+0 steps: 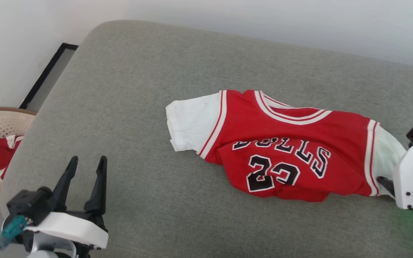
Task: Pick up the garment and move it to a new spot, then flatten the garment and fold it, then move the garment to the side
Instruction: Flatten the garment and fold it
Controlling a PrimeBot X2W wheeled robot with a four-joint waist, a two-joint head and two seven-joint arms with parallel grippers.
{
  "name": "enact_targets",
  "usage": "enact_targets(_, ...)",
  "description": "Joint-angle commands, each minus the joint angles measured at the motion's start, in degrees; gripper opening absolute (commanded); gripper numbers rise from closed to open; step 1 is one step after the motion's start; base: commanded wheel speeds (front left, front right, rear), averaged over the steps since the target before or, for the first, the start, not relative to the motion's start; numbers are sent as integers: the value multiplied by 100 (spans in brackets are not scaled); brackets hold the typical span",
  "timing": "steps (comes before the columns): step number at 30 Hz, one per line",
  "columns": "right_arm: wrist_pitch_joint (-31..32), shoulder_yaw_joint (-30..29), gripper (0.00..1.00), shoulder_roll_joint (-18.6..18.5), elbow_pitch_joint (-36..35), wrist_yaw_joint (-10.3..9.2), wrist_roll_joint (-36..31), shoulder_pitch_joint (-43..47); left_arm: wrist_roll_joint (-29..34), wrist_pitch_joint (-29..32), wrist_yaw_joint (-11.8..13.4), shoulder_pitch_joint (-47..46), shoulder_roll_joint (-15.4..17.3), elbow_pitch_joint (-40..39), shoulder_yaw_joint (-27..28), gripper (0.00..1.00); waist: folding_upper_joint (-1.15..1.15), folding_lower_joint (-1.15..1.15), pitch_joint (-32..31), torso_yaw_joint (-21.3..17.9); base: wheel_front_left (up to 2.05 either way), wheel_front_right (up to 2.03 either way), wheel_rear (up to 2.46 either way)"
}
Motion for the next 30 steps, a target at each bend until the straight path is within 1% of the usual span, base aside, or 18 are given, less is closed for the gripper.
enact_targets(1, -13, -57, 100, 123, -56, -2, -52, 51, -66, 152, -81, -110, 111, -74, -6, 100, 0, 0, -41, -116, 0, 0, 0)
enact_targets(3, -59, -120, 100, 139, -154, -2, -92, 39, -97, 250, -127, -155, 173, -103, -8, 100, 0, 0, -47, -168, 0, 0, 0)
enact_targets(5, -143, -267, 100, 222, -383, -2, -137, 43, -189, 474, -221, -244, 293, -195, -16, 100, 0, 0, -58, -295, 0, 0, 0)
enact_targets(8, -364, -531, 100, 362, -869, -2, -286, 111, -363, 895, -365, -419, 513, -273, -19, 100, 0, 0, -48, -505, 0, 0, 0)
enact_targets(10, -553, -793, 100, 555, -1227, -2, -400, 194, -414, 1191, -465, -600, 720, -326, -37, 100, 0, 0, -26, -666, 0, 0, 0)
enact_targets(14, -965, -1241, 100, 979, -2073, -2, -737, 419, -713, 1807, -658, -1021, 1096, -363, -113, 100, 0, 0, 48, -988, 0, 0, 0)
enact_targets(18, -1503, -1577, 100, 1500, -2827, -2, -1139, 635, -1065, 2524, -730, -1485, 1413, -203, -132, 100, 0, 0, 147, -1341, 0, 0, 0)
enact_targets(22, -2191, -1788, 100, 2044, -3360, -2, -1572, 738, -1392, 3286, -748, -1949, 1682, 88, -167, 100, 0, 0, 292, -1704, 0, 0, 0)
enact_targets(25, -2692, -1891, 100, 2437, -3552, -2, -1845, 821, -1546, 3825, -746, -2331, 1795, 443, -248, 100, 0, 0, 425, -1940, 0, 0, 0)
enact_targets(26, -2845, -1841, 100, 2506, -3604, -1, -1910, 825, -1537, 3993, -753, -2450, 1867, 554, -298, 100, 0, 0, 475, -2018, 0, 0, 0)
enact_targets(28, -3108, -1836, 100, 2665, -3673, -2, -1974, 853, -1651, 4335, -731, -2728, 1878, 871, -351, 100, 0, 0, 586, -2153, 0, 0, 0)
enact_targets(30, -3287, -1820, 100, 2770, -3680, -2, -1993, 909, -1603, 4619, -730, -2977, 1951, 1179, -453, 100, 0, 0, 699, -2279, 0, 0, 0)
